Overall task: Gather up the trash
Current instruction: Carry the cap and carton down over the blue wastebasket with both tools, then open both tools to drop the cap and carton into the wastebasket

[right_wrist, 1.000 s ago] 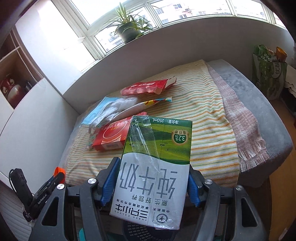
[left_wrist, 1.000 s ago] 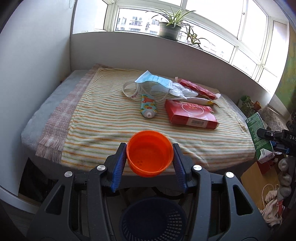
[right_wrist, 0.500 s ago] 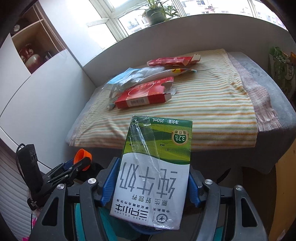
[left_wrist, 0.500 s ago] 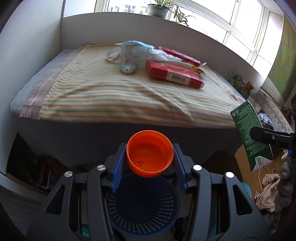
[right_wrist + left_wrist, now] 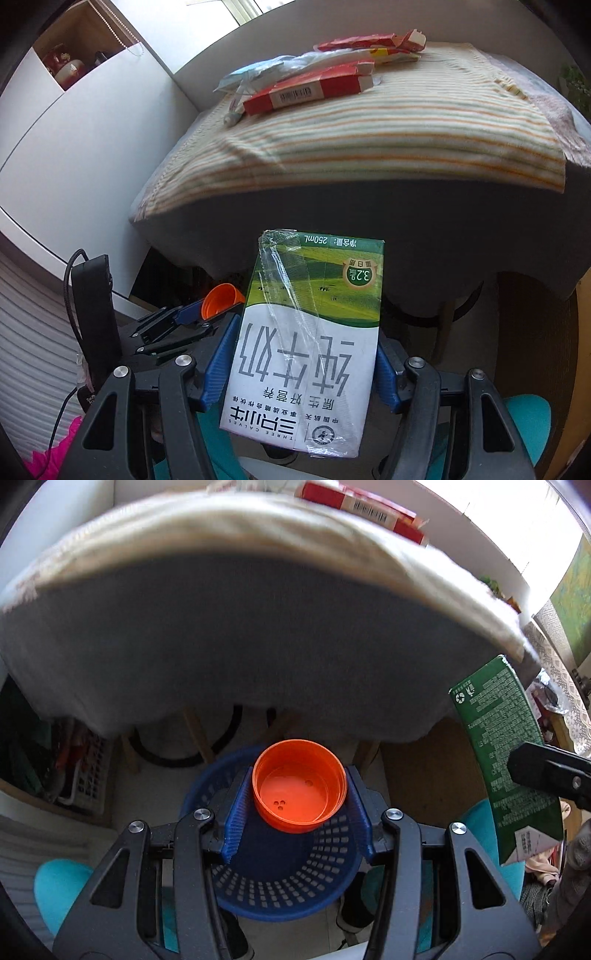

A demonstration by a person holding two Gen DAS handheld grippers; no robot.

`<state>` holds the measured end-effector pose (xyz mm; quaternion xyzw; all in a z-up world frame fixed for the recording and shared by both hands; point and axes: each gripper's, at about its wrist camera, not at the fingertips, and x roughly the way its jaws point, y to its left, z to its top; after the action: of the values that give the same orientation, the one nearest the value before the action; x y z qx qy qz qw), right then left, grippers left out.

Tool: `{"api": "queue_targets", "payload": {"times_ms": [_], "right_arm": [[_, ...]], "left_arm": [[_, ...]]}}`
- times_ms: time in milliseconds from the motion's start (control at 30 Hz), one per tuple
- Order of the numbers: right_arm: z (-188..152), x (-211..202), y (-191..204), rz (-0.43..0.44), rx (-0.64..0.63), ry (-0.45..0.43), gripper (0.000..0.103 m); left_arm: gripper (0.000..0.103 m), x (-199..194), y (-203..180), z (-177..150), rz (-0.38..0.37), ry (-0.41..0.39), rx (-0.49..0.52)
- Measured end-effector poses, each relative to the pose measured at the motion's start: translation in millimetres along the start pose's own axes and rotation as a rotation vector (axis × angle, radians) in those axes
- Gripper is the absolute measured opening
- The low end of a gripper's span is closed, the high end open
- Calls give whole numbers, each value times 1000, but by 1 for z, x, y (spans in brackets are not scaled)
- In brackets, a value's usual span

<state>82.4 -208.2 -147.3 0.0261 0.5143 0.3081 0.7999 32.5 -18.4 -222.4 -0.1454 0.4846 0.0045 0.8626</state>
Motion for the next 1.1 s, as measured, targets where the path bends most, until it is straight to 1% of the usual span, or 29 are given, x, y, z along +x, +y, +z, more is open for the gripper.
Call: {"api": "queue_targets", "payload": {"times_ms": [233, 533, 767, 933, 1000, 1100], "right_arm": [[-15, 21, -2, 3, 9, 51, 68], [-19, 57, -4, -3, 16, 113, 68], [-27, 75, -1, -10, 8, 141, 68], [-31, 83, -6, -13, 15, 150, 68], [-32, 85, -7, -16, 14, 151, 69], [-32, 88, -7, -27, 14, 146, 70]], "left_arm": [[50, 22, 6, -10, 5, 54, -20], [50, 45, 12, -18, 22, 103, -32], [50, 55, 12, -24, 39, 130, -30], [50, 59, 14, -26, 48, 144, -35], [52, 59, 14, -26, 50, 149, -34], [62, 59, 16, -27, 58, 149, -39]]}}
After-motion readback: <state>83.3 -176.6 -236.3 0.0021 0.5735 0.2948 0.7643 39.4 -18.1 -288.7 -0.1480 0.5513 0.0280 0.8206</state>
